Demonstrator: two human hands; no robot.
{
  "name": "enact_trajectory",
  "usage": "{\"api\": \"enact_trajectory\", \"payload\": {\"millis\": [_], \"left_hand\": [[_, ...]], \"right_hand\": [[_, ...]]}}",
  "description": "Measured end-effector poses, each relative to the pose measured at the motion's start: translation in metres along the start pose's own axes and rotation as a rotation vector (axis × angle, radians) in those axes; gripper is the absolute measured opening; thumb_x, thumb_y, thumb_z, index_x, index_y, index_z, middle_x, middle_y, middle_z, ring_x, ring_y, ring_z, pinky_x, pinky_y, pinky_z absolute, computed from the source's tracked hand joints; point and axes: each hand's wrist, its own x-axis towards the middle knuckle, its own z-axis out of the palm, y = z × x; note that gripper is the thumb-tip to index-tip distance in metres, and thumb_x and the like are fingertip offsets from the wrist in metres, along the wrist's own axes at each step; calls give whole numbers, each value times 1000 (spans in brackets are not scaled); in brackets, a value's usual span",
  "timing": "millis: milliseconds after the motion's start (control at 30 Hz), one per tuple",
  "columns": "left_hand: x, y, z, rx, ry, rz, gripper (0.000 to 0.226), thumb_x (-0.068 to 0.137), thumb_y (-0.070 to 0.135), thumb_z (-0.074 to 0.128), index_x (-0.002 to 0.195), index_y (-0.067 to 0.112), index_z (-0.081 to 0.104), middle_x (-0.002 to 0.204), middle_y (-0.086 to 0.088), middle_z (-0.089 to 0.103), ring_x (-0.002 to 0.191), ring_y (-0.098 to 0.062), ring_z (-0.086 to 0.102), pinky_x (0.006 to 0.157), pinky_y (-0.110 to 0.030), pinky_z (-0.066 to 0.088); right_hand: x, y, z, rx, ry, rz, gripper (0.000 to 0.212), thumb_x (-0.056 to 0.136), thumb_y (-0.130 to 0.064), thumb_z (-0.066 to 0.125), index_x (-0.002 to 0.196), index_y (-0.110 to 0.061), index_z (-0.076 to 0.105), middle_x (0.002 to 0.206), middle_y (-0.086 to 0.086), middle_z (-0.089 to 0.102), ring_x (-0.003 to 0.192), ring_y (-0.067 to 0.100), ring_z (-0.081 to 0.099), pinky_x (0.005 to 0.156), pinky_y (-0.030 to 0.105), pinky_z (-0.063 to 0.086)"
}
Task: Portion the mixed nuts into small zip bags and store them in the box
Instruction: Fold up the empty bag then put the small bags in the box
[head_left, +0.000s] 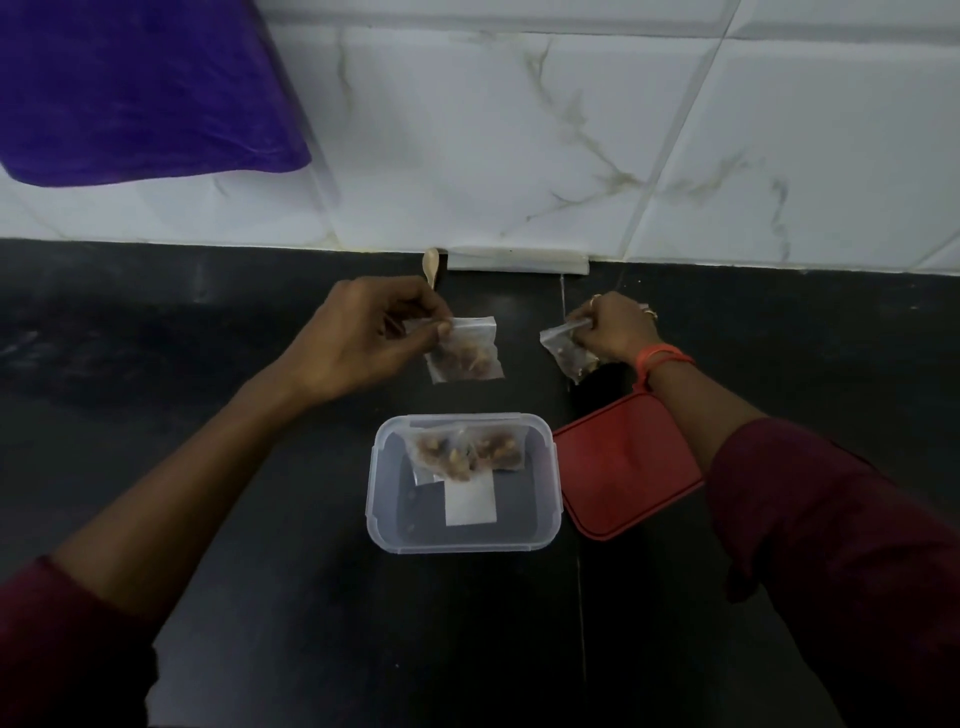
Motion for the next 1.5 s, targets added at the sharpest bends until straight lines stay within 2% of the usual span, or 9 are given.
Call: {"api": "enact_trajectory", "payload": {"millis": [233,433,600,733,867,1033,1233,1367,1500], "left_hand": [[-27,4,-6,-43,22,-4,14,91,18,67,104,15,71,99,7,72,90,-4,69,71,-15,54],[-49,6,-5,-39,38,-15,11,91,16,69,101,15,72,95,9,72,87,-5,69,71,-15,53],[-64,9,1,-26,54,2,13,92,22,67,101,14,71,95,10,72,86,-5,69,69,-16,53],[-74,6,11,46,-12,20,25,88,37,60,100,17,68,95,9,71,83,-4,69,65,-21,56],[-81,1,29,202,-77,44,18,88,35,64,98,20,69,93,10,72,81,-1,68,65,-22,57],[-86,-3,49,341,-130,46,16,89,32,68,101,23,70,93,8,74,81,-9,69,68,-24,51],[-91,-12,61,633,-114,126,16,82,41,70,91,28,73,92,6,68,90,-18,57,88,-43,45],[-89,-14,64,773,-94,129,13,80,40,74,88,30,75,83,6,69,86,-22,58,87,-45,41],[-84,-16,62,872,-74,120,9,81,37,74,85,29,74,78,6,71,83,-23,59,88,-44,36]], "right_hand": [[-29,-21,-25,-118,-77,-85,17,78,-24,76,87,-36,67,107,-1,69,103,24,65,87,35,51],[-80,-36,-43,-67,37,-197,34,84,-26,75,115,-38,66,86,-20,68,90,8,68,84,34,54],[-128,-53,-54,119,267,-288,14,84,-42,72,97,-42,76,74,-28,59,73,-9,59,67,23,46],[-161,-68,-49,204,299,-393,23,86,-48,63,100,-35,76,88,-19,70,79,0,64,71,29,55],[-182,-74,-28,126,275,-437,18,93,-39,63,102,-29,74,96,-13,70,78,1,60,66,11,40],[-190,-77,5,43,187,-524,15,91,-40,61,99,-33,72,92,-15,73,78,5,63,92,35,38],[-178,-74,23,-181,50,-565,14,93,-39,60,101,-38,72,85,-16,69,84,5,58,91,25,13],[-170,-76,27,-278,25,-586,17,96,-35,55,99,-32,72,84,-10,66,87,11,58,96,30,16],[-162,-75,34,-330,179,-616,11,90,-32,65,92,-31,75,79,-11,70,81,15,63,100,39,21]]}}
